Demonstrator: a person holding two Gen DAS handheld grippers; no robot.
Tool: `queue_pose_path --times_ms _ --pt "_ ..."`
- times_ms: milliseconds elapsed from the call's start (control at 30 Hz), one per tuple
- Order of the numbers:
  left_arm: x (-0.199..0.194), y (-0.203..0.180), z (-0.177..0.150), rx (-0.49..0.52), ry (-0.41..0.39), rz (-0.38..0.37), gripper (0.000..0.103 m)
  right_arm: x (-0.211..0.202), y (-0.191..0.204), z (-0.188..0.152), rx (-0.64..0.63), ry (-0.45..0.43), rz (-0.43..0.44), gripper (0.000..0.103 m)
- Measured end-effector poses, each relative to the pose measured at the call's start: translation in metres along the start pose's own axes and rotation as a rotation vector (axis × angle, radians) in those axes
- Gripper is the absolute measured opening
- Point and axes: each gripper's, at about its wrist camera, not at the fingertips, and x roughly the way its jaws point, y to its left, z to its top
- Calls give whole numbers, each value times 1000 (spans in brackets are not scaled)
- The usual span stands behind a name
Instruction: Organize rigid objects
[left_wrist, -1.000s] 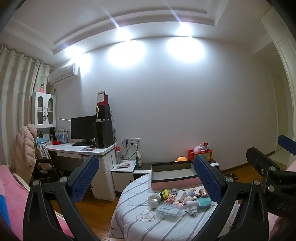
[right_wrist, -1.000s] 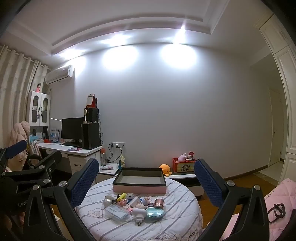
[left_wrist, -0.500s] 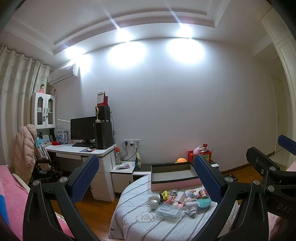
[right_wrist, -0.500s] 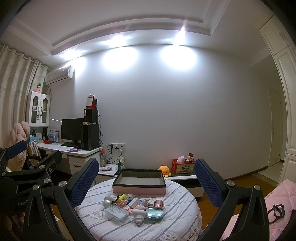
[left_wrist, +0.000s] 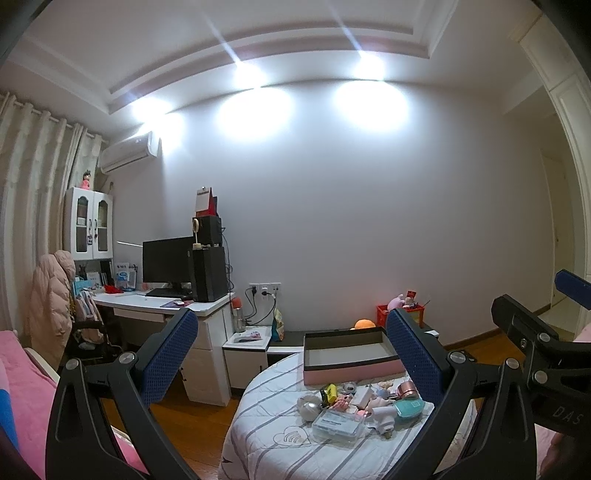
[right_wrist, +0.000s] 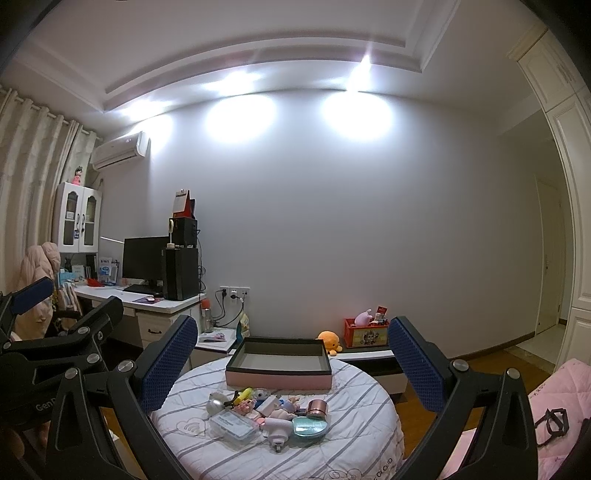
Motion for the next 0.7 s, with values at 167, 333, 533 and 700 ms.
queue_pose_path --times_ms 167,333,533,700 --pt "-2 1 1 -3 -5 4 103 0 -1 0 -1 -2 2 103" --pt "-4 2 -1 -4 -16 9 103 0 -1 0 -2 -4 5 103" --pt "-5 4 -1 -6 -19 10 103 1 -2 -1 -5 -4 6 103" --pt "-6 4 0 -5 -21 10 103 1 -1 -2 -9 -6 6 103"
